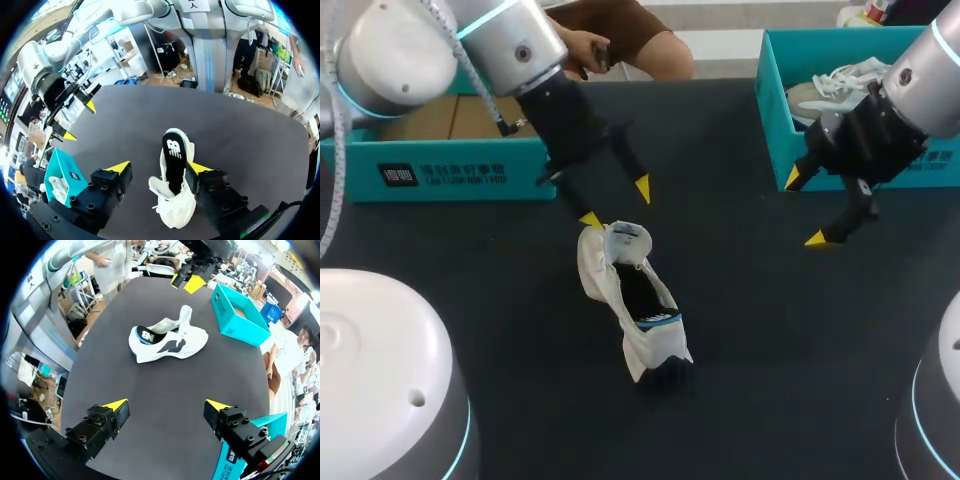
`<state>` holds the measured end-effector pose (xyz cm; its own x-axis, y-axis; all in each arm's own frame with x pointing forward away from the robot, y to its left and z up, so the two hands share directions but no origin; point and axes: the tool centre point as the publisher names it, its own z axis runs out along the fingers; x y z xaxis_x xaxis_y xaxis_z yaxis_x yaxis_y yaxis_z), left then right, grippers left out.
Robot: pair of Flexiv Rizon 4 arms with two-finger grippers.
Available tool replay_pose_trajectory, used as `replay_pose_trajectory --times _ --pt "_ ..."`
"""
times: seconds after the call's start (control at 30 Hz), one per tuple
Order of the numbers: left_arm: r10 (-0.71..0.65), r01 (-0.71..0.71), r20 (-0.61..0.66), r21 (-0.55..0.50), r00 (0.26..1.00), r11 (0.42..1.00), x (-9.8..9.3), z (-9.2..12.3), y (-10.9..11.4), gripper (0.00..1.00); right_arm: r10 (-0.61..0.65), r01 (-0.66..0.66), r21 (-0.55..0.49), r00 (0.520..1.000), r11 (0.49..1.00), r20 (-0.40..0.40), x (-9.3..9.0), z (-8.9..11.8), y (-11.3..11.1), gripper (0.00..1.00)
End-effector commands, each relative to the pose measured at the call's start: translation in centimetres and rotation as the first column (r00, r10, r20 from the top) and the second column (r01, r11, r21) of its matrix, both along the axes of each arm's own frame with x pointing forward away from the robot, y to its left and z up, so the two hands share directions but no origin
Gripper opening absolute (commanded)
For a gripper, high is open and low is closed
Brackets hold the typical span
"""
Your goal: Take the shoe out of the shoebox, open the shoe tongue, remove and reinsert the insole, then place the shoe into the shoebox
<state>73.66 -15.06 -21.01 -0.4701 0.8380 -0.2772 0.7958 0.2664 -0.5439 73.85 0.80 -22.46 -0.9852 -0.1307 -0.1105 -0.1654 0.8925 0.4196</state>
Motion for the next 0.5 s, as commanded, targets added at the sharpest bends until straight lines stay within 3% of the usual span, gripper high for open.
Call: replay_pose_trajectory --times 0.03,0.27,0.5 --pt "-0.02 0.022 -0.026 0.062 0.999 0.998 0.2 0.0 -0.8 0.0 -0.001 0.001 -0.001 1.0 1.0 0.001 -0.1 -0.1 0.0 1.0" --pt "-0.046 0.052 -0.051 0.125 0.998 0.991 -0.8 -0.6 -0.6 0.0 -0.001 0.001 -0.001 1.0 1.0 0.001 -0.1 -0.1 0.0 1.0" --pt "-0.111 0.108 0.007 0.165 0.994 0.98 -1.6 -2.2 -0.1 0.0 -0.001 0.001 -0.001 1.0 1.0 0.001 -0.1 -0.1 0.0 1.0"
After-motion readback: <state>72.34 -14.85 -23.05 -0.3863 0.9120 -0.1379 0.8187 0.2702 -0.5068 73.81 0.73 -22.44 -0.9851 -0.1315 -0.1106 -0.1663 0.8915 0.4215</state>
